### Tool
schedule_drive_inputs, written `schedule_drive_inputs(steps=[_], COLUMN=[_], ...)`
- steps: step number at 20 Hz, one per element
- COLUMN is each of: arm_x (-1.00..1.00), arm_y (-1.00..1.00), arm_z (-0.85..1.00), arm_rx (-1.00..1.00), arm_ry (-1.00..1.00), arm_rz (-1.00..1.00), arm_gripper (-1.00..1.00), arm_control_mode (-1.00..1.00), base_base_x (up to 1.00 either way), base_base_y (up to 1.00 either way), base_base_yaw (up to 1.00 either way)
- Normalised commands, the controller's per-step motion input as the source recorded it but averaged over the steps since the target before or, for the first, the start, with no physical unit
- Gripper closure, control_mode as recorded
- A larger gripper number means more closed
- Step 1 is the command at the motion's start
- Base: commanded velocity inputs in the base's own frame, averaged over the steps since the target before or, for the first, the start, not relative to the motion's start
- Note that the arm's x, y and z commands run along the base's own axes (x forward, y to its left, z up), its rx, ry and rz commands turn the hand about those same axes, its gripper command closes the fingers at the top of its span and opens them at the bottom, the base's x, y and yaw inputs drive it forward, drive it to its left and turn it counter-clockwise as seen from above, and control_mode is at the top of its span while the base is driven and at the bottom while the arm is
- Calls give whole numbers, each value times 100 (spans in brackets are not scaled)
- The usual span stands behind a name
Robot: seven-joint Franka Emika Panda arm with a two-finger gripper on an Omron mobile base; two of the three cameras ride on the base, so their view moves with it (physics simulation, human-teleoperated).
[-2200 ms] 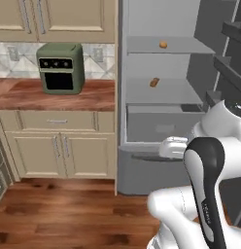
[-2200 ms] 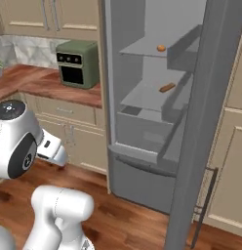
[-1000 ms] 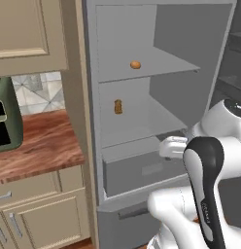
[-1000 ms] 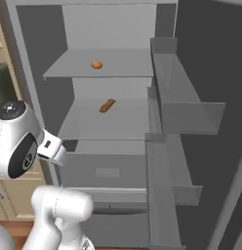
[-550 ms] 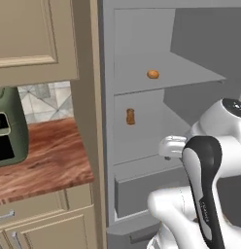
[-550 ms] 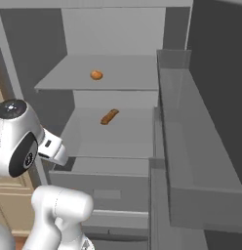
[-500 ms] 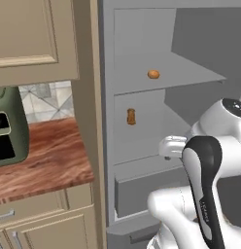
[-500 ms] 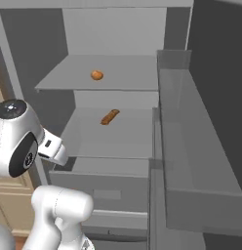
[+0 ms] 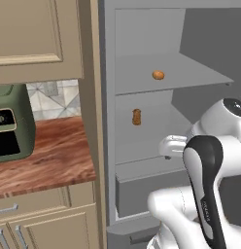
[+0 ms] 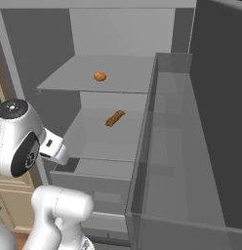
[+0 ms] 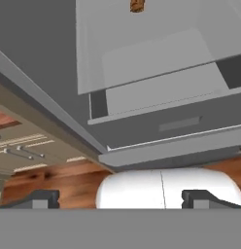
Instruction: Pick up the pear and tangerine from the fridge and place one fruit on each plate on the dining counter.
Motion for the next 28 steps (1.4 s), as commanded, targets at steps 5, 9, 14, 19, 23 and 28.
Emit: schedule_drive_inputs(steps=[5,9,14,19,23,28], arm_x=[66,74,78,80,81,53], arm_y=[-28,-32,-15,-13,-19,-11], arm_z=[40,59,63,34,18,15], arm_rx=[0,0,0,0,0,-2], arm_ry=[-1,-4,-1,0,0,-5], arm_rz=[1,4,0,0,0,0], arm_gripper=[-100,-100,-100,-100,-100,-100], arm_control_mode=[-100,-100,-100,-100,-100,-100], base_base_x=[0,0,0,0,0,0], base_base_y=[0,0,0,0,0,0], base_base_yaw=[0,0,0,0,0,0])
